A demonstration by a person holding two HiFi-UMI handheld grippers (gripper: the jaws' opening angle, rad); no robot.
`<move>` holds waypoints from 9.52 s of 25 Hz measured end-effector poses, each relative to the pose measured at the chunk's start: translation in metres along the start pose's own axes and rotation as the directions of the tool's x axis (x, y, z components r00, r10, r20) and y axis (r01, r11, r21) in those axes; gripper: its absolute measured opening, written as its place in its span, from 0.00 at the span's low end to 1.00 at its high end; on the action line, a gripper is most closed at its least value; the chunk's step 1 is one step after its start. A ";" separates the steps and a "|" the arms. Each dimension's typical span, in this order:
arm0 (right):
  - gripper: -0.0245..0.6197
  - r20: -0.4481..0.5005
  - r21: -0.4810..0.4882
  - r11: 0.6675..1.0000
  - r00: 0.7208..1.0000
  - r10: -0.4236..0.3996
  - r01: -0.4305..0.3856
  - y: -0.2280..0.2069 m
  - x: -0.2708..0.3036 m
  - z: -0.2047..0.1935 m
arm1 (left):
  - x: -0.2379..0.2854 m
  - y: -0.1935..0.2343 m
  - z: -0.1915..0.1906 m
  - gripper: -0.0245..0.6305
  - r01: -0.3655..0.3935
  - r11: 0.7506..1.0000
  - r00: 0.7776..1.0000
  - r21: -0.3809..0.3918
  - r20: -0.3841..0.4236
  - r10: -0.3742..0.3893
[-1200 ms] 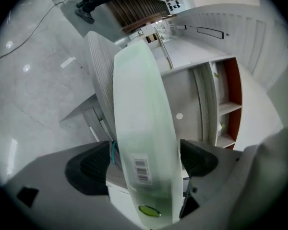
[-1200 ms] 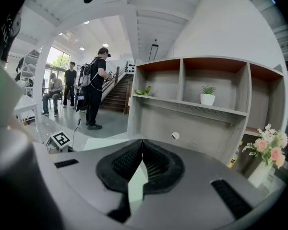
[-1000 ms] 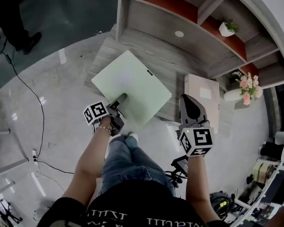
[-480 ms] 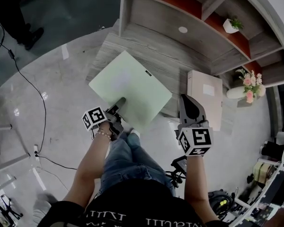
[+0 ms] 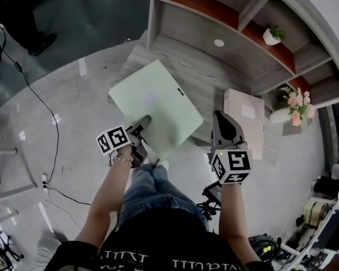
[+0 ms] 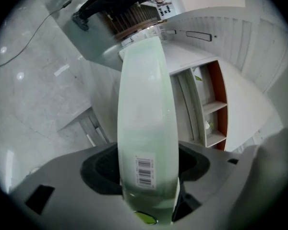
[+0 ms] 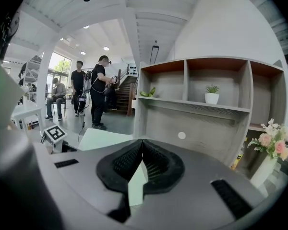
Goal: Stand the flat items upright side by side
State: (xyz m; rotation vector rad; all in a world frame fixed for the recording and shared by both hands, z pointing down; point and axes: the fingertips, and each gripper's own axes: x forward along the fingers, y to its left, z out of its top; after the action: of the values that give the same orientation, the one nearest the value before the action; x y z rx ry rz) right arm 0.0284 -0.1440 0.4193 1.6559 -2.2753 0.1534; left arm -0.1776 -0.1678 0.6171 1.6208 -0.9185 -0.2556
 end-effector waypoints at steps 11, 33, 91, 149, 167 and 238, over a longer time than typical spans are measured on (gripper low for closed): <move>0.06 0.044 0.012 0.999 0.998 -0.035 0.034 -0.019 -0.016 0.011 | 0.011 -0.072 0.050 0.49 -0.020 0.923 0.993 0.385 0.118 -0.028; 0.06 0.073 0.034 0.998 0.996 -0.058 0.056 -0.057 -0.019 0.013 | 0.066 -0.139 0.066 0.51 -0.301 0.345 0.954 0.889 0.280 0.109; 0.06 0.004 0.050 0.996 0.997 -0.072 0.071 -0.119 0.069 0.019 | 0.186 -0.099 0.205 0.52 -0.547 0.355 0.832 0.758 0.445 0.330; 0.06 0.099 0.077 0.996 0.993 -0.058 0.051 -0.252 -0.068 -0.015 | 0.132 -0.192 0.054 0.78 -0.591 0.454 0.805 0.667 0.530 0.268; 0.06 0.039 0.197 0.960 0.977 -0.209 0.198 -0.364 -0.183 -0.105 | 0.224 -0.218 -0.137 0.78 -0.321 0.486 0.941 0.813 0.216 0.261; 0.06 -0.100 0.183 0.983 0.994 0.032 -0.013 -0.219 -0.111 -0.116 | 0.148 -0.083 -0.254 0.61 -0.070 0.997 0.867 0.018 -0.494 0.069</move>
State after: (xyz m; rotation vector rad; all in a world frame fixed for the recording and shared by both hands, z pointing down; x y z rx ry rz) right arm 0.2882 -0.0819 0.4708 1.6674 -2.2604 0.4544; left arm 0.1123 -0.0827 0.6596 1.5443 -0.5750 0.2091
